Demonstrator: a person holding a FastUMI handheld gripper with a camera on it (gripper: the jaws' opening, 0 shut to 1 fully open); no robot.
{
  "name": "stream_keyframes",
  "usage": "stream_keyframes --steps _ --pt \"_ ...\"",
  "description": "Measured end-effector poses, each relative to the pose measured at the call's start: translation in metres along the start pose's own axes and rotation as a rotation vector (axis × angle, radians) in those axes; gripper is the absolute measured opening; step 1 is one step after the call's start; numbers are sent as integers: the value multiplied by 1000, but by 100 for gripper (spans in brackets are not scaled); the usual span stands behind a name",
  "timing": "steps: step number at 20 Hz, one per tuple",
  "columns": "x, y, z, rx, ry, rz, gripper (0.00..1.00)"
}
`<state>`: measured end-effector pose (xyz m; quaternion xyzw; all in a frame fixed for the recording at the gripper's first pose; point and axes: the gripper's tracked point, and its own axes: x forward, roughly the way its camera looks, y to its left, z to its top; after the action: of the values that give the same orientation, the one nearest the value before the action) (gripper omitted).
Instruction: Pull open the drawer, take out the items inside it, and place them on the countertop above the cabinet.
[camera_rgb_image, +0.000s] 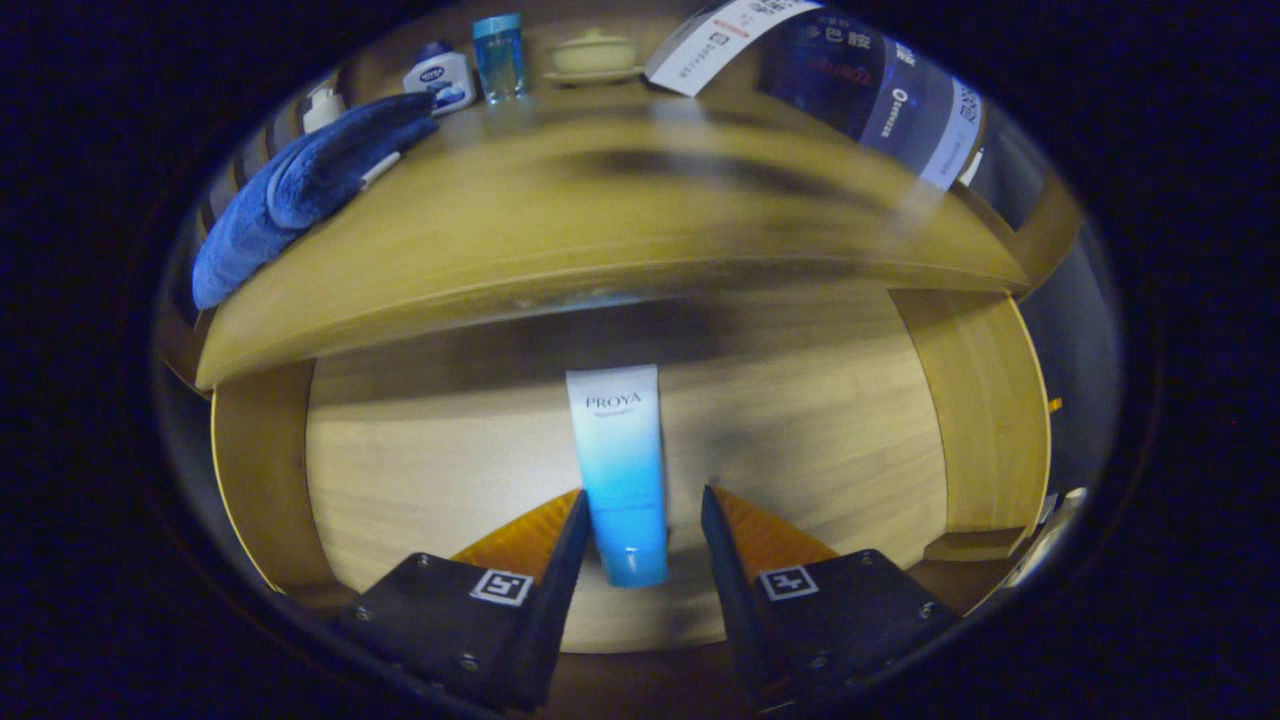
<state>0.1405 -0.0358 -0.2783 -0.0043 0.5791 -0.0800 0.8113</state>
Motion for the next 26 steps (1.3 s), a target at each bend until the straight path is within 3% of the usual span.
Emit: stream_keyframes --steps 5,8,12,15,26 --pt "5 0 -12 -11 78 9 68" --pt "5 3 -7 21 51 21 68" --pt "6 0 -4 36 19 16 41" --pt "7 -1 1 40 -26 3 36" --pt "-49 1 19 69 -218 -32 36"
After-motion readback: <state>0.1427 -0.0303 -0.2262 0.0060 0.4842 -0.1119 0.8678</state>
